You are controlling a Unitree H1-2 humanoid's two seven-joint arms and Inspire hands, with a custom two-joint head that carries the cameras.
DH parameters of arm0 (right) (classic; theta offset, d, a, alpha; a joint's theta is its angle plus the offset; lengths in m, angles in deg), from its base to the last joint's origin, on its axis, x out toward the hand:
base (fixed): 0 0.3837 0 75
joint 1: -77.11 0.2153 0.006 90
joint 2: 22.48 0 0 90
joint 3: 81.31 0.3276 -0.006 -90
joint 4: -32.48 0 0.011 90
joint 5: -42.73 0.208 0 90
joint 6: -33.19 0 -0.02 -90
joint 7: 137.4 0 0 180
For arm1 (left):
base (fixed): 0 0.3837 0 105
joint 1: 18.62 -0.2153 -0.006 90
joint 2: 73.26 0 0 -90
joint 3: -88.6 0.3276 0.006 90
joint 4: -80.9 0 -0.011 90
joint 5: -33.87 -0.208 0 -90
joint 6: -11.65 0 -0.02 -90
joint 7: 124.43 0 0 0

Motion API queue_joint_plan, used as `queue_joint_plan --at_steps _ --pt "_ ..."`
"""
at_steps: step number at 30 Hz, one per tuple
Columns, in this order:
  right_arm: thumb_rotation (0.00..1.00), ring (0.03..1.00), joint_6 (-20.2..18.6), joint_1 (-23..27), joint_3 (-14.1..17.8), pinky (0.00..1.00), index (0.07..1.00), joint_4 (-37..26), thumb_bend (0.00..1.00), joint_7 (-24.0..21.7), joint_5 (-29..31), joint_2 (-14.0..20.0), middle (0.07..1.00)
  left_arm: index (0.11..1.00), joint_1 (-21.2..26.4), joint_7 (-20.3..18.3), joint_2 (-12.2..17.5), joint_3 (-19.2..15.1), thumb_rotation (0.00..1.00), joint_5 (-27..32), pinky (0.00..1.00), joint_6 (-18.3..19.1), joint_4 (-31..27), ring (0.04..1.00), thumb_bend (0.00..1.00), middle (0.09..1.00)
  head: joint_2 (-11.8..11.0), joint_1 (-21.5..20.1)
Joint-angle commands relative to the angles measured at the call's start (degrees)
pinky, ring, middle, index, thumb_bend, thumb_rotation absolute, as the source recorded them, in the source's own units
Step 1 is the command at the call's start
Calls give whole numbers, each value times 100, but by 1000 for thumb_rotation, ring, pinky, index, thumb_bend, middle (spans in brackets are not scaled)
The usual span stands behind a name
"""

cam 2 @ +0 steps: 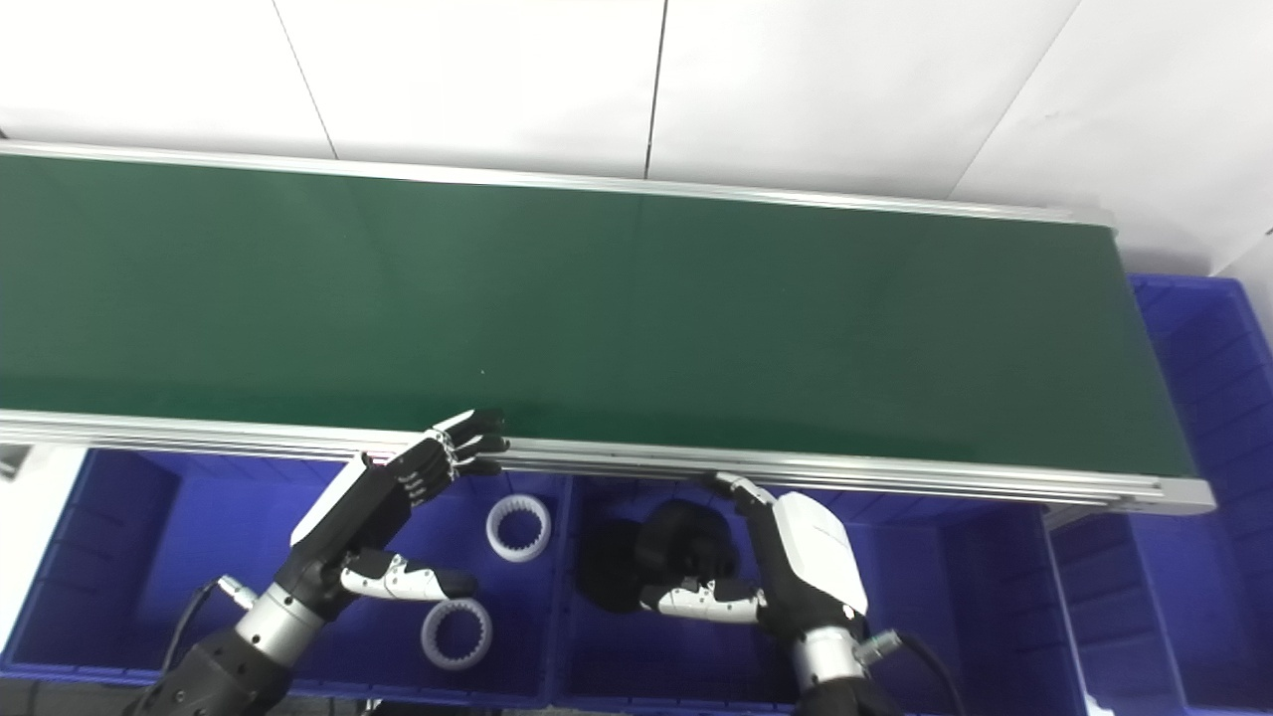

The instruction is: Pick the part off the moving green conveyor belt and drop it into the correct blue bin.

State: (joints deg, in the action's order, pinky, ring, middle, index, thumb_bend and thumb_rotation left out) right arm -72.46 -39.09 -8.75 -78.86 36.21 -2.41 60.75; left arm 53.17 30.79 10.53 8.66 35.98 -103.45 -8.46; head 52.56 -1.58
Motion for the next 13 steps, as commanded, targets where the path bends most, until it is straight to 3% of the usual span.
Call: queue_joint_plan --at_steps 1,7,13 --pt "515 959 510 -205 -38 851 990 -291 923 306 151 23 985 897 -63 103 -5 -3 343 82 815 -180 -219 876 854 934 -34 19" --pt "592 992 1241 -523 -89 909 1000 -457 944 866 414 -3 1000 889 -143 195 2 -27 354 94 789 -178 -257 874 867 922 -137 -55" --pt "564 905 2325 -705 -243 772 957 -188 904 1390 1082 -156 937 896 -155 131 37 -34 344 221 798 -178 -138 881 853 926 -316 -224"
